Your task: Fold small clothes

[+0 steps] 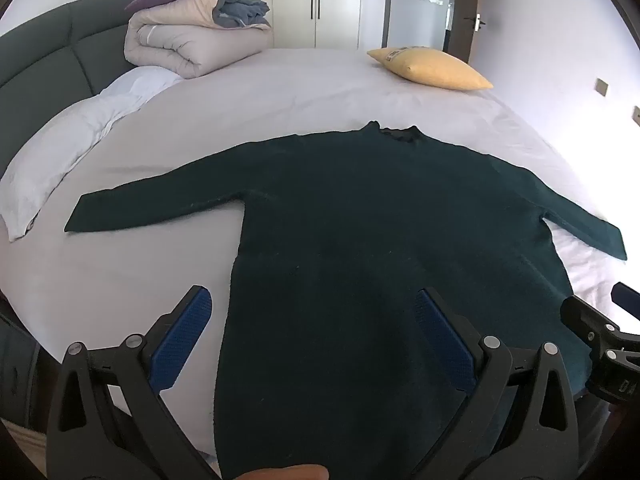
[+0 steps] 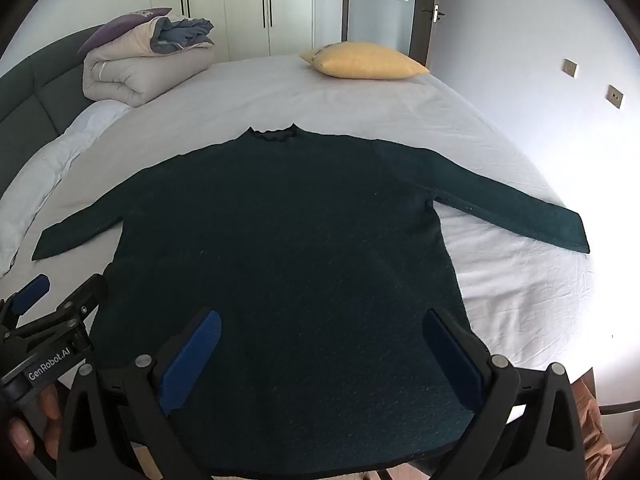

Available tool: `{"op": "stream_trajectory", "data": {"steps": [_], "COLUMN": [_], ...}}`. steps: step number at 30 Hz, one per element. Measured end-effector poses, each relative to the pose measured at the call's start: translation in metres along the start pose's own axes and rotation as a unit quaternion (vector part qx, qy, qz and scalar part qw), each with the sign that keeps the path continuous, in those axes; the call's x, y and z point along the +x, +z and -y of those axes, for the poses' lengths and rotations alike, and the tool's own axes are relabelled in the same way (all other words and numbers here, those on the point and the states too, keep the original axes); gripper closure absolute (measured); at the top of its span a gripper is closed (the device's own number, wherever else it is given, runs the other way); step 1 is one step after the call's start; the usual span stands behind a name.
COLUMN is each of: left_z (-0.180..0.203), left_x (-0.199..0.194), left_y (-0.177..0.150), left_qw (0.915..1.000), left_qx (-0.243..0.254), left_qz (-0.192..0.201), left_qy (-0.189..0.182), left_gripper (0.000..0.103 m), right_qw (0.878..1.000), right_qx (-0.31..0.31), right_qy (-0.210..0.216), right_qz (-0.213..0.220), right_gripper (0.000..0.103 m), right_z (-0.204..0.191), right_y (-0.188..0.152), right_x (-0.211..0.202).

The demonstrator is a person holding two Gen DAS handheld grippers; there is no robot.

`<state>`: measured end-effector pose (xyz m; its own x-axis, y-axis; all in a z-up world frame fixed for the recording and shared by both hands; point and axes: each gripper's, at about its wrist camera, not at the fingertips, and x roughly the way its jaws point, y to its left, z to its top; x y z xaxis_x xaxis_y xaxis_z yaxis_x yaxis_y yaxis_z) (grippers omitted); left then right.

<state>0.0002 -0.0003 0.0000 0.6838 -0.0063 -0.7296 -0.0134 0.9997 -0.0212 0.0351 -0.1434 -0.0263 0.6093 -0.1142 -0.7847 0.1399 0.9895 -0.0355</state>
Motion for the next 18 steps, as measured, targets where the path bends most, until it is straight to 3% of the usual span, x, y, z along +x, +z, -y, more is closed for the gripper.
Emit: {"op": "stream_trajectory", "data": {"steps": [18], "left_z": [-0.0068], "left_x": [0.0072], "left_y": [-0.0059], "left_qw": [1.0000], "left_qx": [-0.003], "left_qz": [-0.006], "left_qy": [0.000], "left_gripper": [0.000], "right_qw": [1.000], "right_qx": [-0.001], "right_qy": [-0.005], "right_qz": [0.000], "right_gripper": [0.000], "right_z": [-0.0021], "right_y": [-0.0080], "right_x": [0.0050]}}
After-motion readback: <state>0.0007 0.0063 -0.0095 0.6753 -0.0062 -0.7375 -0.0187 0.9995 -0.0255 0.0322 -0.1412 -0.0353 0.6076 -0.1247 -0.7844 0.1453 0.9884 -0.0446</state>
